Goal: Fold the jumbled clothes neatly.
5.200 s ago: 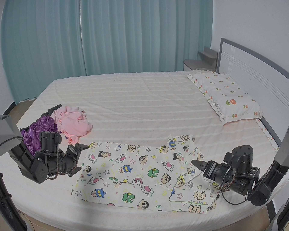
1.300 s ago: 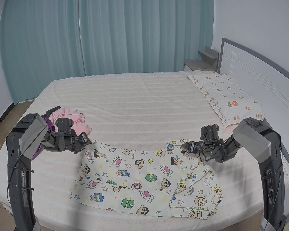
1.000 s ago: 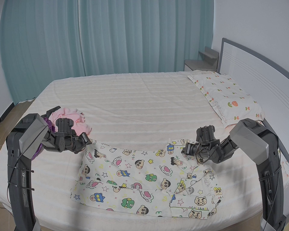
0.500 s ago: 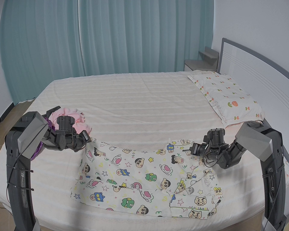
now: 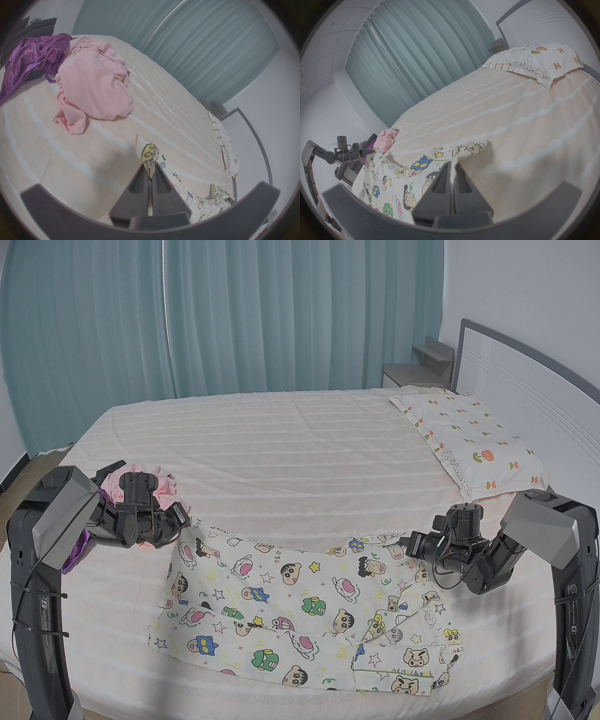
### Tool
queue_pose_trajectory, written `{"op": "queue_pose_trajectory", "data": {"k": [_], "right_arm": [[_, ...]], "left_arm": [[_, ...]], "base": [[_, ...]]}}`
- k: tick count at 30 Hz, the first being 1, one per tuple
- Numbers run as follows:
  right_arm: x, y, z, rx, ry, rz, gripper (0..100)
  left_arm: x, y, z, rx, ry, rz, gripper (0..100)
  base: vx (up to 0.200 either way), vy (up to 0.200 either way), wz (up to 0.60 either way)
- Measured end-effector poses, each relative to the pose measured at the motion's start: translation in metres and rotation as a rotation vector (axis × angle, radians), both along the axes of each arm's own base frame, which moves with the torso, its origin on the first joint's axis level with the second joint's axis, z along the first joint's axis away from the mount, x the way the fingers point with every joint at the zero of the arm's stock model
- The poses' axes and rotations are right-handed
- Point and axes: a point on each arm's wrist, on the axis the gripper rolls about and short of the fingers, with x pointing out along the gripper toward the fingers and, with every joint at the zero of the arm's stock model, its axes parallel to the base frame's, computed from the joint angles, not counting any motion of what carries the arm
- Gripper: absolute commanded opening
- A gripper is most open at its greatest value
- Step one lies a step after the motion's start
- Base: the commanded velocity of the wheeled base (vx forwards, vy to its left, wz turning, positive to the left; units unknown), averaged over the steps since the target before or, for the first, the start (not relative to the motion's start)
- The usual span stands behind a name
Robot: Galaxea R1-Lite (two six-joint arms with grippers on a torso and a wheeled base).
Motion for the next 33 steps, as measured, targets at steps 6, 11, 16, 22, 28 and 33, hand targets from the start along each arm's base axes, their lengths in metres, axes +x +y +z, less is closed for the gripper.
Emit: {"op": "queue_pose_trajectory", "data": {"k": [6, 11, 16, 22, 28, 33], "right_arm": [[-0.003, -0.002, 0.003, 0.005, -0.021, -0.002, 0], [-0.013, -0.004, 0.006, 0.021, -0.011, 0.037, 0], [-0.021, -0.007, 0.012, 0.033, -0.028, 0.058, 0], [-0.04, -0.009, 0.017, 0.05, -0.005, 0.112, 0], [-0.06, -0.012, 0.025, 0.063, -0.016, 0.154, 0], [-0.075, -0.015, 0.028, 0.07, -0.02, 0.169, 0]], "left_arm": [[-0.001, 0.0, -0.001, -0.003, 0.006, -0.001, 0], [-0.007, 0.0, -0.006, -0.004, 0.03, -0.002, 0], [-0.014, 0.0, -0.005, -0.006, 0.041, -0.005, 0], [-0.024, 0.0, 0.0, -0.018, 0.056, -0.019, 0], [-0.042, 0.0, 0.011, -0.047, 0.069, -0.059, 0], [-0.054, 0.002, 0.016, -0.05, 0.081, -0.063, 0]], "base": [[0.0, 0.0, 0.0], [0.0, 0.0, 0.0], [0.0, 0.0, 0.0], [0.0, 0.0, 0.0], [0.0, 0.0, 0.0], [0.0, 0.0, 0.0]]}}
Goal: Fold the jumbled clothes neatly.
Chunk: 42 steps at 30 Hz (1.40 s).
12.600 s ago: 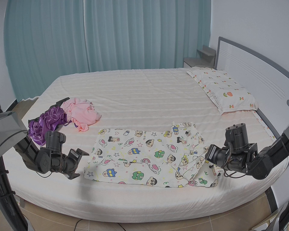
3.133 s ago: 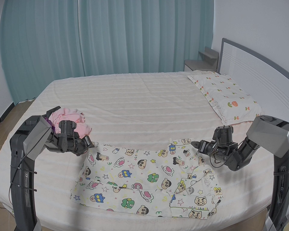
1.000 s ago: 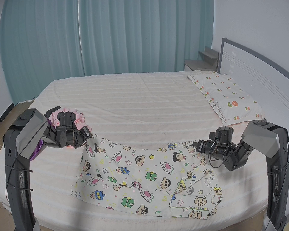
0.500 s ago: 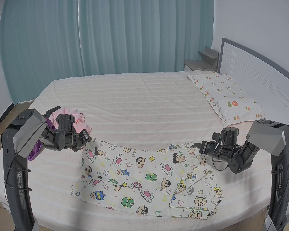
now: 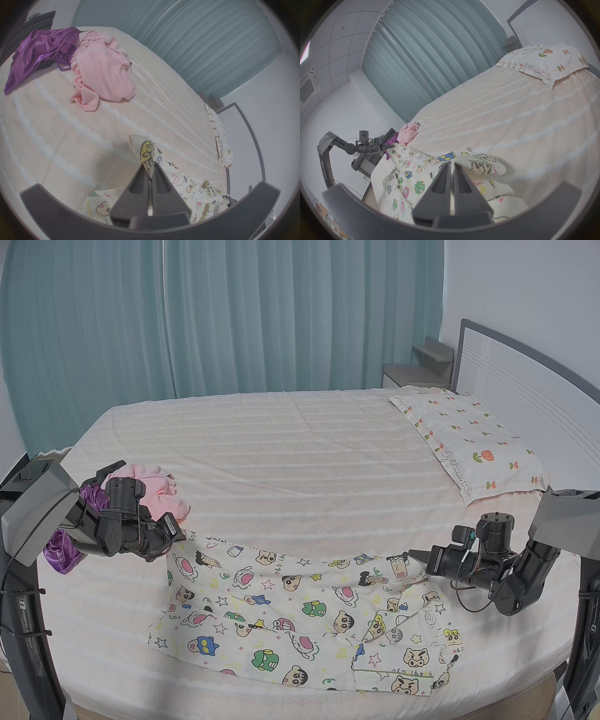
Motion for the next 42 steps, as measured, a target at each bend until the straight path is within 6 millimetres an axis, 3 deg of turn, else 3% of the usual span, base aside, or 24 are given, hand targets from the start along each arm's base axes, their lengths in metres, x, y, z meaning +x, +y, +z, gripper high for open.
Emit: {"op": "queue_pose_trajectory", "data": {"k": [16, 31, 42], "right_arm": [[-0.043, -0.01, -0.006, 0.03, 0.021, 0.068, 0], [-0.106, -0.028, -0.023, -0.012, 0.15, 0.156, 0], [-0.119, -0.031, -0.039, -0.053, 0.224, 0.169, 0]], "left_arm": [[-0.035, 0.012, -0.001, -0.072, 0.067, -0.049, 0], [-0.077, 0.03, -0.014, -0.047, 0.088, -0.096, 0], [-0.082, 0.034, -0.034, -0.005, 0.129, -0.135, 0]], "base": [[0.0, 0.0, 0.0], [0.0, 0.0, 0.0], [0.0, 0.0, 0.0]]}}
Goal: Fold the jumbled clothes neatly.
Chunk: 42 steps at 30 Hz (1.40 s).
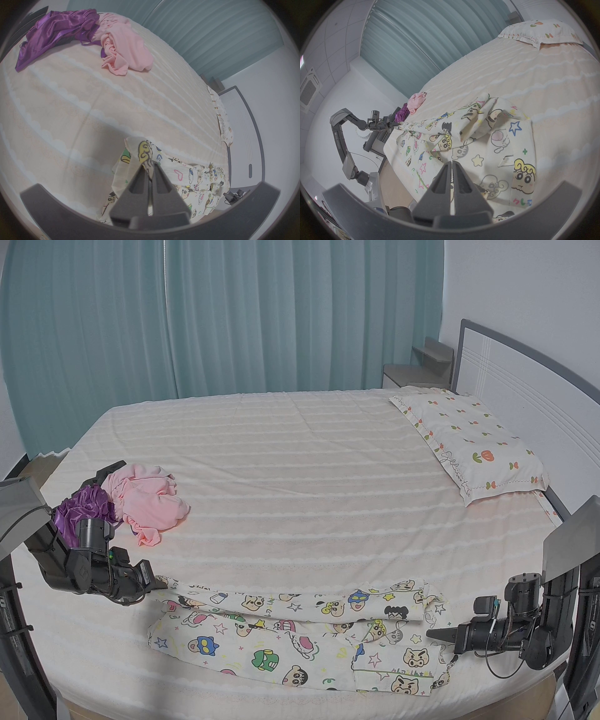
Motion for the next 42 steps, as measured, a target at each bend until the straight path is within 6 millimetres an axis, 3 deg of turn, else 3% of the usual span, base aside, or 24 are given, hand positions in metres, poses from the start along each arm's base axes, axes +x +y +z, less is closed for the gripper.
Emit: {"op": "queue_pose_trajectory", "data": {"k": [1, 2, 3, 10, 18, 27, 35, 42], "right_arm": [[0.0, 0.0, 0.0, -0.001, 0.002, -0.001, 100], [0.0, 0.0, -0.001, -0.002, 0.004, -0.001, 100], [0.0, 0.0, -0.001, -0.002, 0.004, -0.001, 100], [0.012, -0.002, 0.01, 0.017, -0.069, -0.026, 100], [0.045, 0.0, 0.027, 0.033, -0.209, -0.094, 100], [0.075, 0.012, 0.018, 0.028, -0.171, -0.085, 100], [0.08, 0.016, 0.006, 0.021, -0.148, -0.08, 100], [0.073, 0.028, 0.0, 0.018, -0.121, -0.036, 100]], "left_arm": [[0.0, 0.0, -0.001, 0.0, 0.002, 0.0, 0], [0.0, 0.0, -0.002, -0.001, 0.007, 0.0, 0], [0.0, 0.0, -0.003, -0.001, 0.009, 0.0, 100], [0.0, 0.0, -0.006, -0.004, 0.019, 0.003, 100], [0.003, 0.002, -0.005, -0.045, -0.023, 0.028, 100], [0.003, 0.005, -0.004, -0.102, -0.04, 0.067, 100], [0.003, 0.005, -0.005, -0.103, -0.044, 0.069, 100], [0.002, 0.005, -0.006, -0.102, -0.042, 0.068, 100]], "base": [[0.0, 0.0, 0.0], [0.0, 0.0, 0.0], [0.0, 0.0, 0.0], [0.0, 0.0, 0.0], [0.0, 0.0, 0.0], [0.0, 0.0, 0.0], [0.0, 0.0, 0.0], [0.0, 0.0, 0.0]]}}
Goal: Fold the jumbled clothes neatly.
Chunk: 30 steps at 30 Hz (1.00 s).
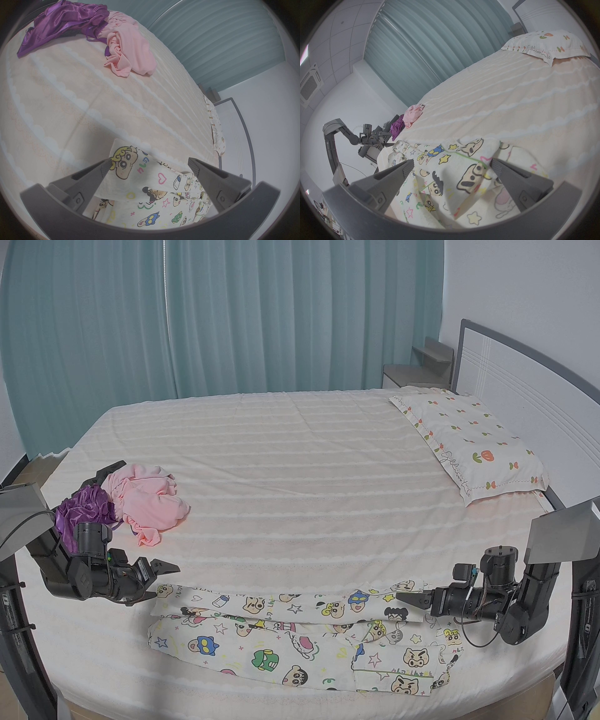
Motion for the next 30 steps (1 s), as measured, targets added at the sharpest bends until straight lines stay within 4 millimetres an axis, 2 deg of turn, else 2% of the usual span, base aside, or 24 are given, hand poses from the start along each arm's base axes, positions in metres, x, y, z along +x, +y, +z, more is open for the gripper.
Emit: {"op": "queue_pose_trajectory", "data": {"k": [8, 9, 23, 30], "right_arm": [[-0.004, 0.006, -0.005, -0.007, 0.025, 0.022, 100], [-0.005, 0.006, -0.006, -0.008, 0.03, 0.023, 0], [-0.012, -0.003, -0.012, -0.036, 0.081, 0.004, 0], [-0.03, -0.009, -0.003, -0.059, 0.088, 0.011, 0]], "left_arm": [[0.0, 0.0, 0.0, 0.0, 0.001, 0.0, 100], [0.0, 0.0, 0.0, 0.0, 0.001, 0.0, 100], [0.0, 0.0, -0.001, 0.002, -0.001, -0.002, 100], [0.0, 0.0, 0.001, 0.018, -0.053, 0.003, 100]], "base": [[0.0, 0.0, 0.0], [0.0, 0.0, 0.0], [0.0, 0.0, 0.0], [0.0, 0.0, 0.0]]}}
